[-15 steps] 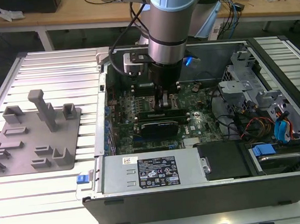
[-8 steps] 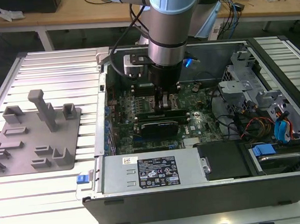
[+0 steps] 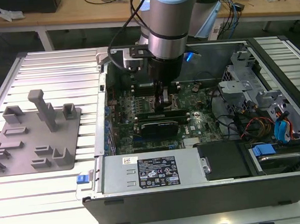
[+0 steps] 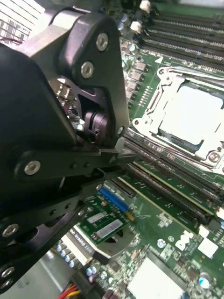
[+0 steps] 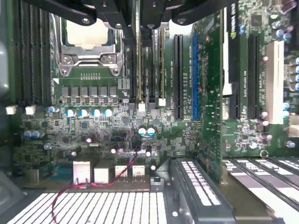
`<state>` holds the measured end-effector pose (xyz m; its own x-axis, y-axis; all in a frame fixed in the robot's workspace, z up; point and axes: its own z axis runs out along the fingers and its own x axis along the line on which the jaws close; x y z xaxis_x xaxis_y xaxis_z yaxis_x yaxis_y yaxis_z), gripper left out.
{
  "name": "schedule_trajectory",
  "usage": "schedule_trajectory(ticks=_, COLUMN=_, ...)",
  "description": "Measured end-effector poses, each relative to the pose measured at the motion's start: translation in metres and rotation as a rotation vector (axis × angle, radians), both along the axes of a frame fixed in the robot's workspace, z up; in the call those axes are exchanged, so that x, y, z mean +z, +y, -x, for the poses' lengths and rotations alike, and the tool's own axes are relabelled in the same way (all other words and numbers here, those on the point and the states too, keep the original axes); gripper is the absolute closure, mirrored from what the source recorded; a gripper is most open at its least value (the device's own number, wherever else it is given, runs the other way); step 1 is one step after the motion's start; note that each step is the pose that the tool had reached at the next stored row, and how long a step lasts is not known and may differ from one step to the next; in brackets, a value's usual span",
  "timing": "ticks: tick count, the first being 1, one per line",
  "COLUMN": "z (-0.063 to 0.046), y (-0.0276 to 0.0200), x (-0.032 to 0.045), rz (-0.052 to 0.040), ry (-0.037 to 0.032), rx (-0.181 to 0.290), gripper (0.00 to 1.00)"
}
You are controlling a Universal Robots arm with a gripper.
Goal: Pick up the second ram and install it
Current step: 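Insert the second ram into the second slot, then press down the second ram until it locks into place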
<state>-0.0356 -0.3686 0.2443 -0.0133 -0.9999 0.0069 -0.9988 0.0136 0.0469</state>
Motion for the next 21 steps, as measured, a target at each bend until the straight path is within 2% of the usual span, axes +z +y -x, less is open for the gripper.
schedule_trajectory(ticks=1, z=0.0, y=0.0001, x=0.0, rz=-0.0009, ry=-0.0001, rx=0.0, gripper=0.83)
schedule_trajectory(ticks=3, z=-0.008, y=0.0, x=0.0001, rz=-0.0066, ry=0.0, rx=0.0, gripper=0.83)
schedule_trajectory(ticks=5, z=-0.013, y=0.0, x=0.0001, rz=-0.0069, ry=0.0, rx=0.0, gripper=0.83)
schedule_trajectory(ticks=6, z=-0.015, y=0.0, x=0.0001, rz=-0.0111, ry=0.0, rx=0.0, gripper=0.83)
schedule_trajectory(ticks=10, z=-0.015, y=0.0, x=0.0001, rz=-0.0114, ry=0.0, rx=0.0, gripper=0.83)
schedule_trajectory(ticks=11, z=-0.015, y=0.0, x=0.0001, rz=-0.0114, ry=0.0, rx=0.0, gripper=0.85)
schedule_trajectory(ticks=12, z=-0.015, y=0.0, x=0.0001, rz=-0.0114, ry=0.0, rx=0.0, gripper=0.92)
schedule_trajectory(ticks=21, z=-0.015, y=0.0, x=0.0001, rz=-0.0118, ry=0.0, rx=0.0, gripper=0.92)
